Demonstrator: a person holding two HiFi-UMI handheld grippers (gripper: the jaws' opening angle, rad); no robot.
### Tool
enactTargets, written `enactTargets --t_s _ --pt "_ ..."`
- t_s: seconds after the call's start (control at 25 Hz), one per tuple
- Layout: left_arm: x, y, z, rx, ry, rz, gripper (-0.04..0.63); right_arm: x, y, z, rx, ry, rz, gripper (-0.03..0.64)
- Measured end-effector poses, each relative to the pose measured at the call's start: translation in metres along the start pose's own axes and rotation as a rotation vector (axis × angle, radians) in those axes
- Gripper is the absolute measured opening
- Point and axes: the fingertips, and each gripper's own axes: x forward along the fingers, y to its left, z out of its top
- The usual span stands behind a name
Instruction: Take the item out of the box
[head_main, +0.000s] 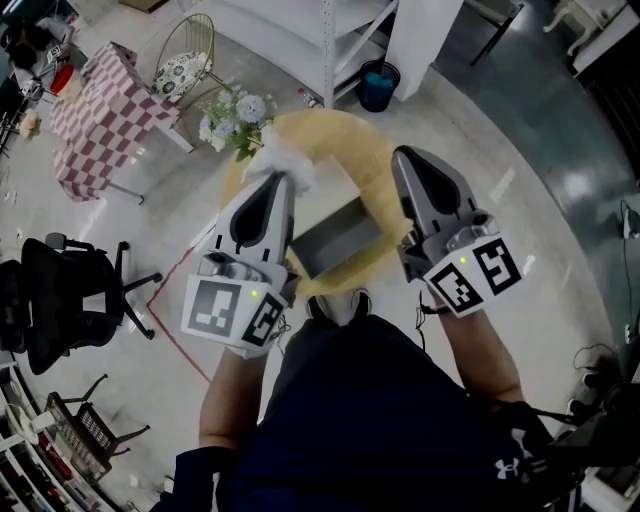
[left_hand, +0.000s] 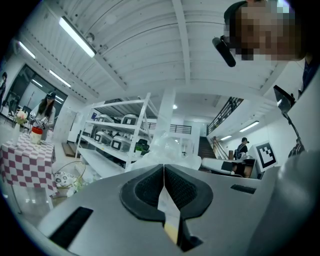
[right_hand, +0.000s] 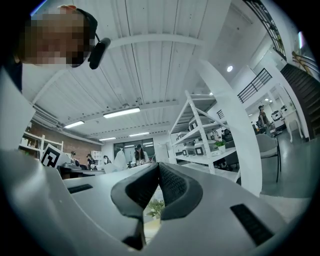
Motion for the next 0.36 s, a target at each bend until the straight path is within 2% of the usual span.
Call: enactTargets --t_s 0.36 --pt "-0.0016 0.0017 -0.0025 -0.003 0.003 0.003 0.021 -0.0005 0.0008 -0.0046 0.003 0.012 0.001 0.012"
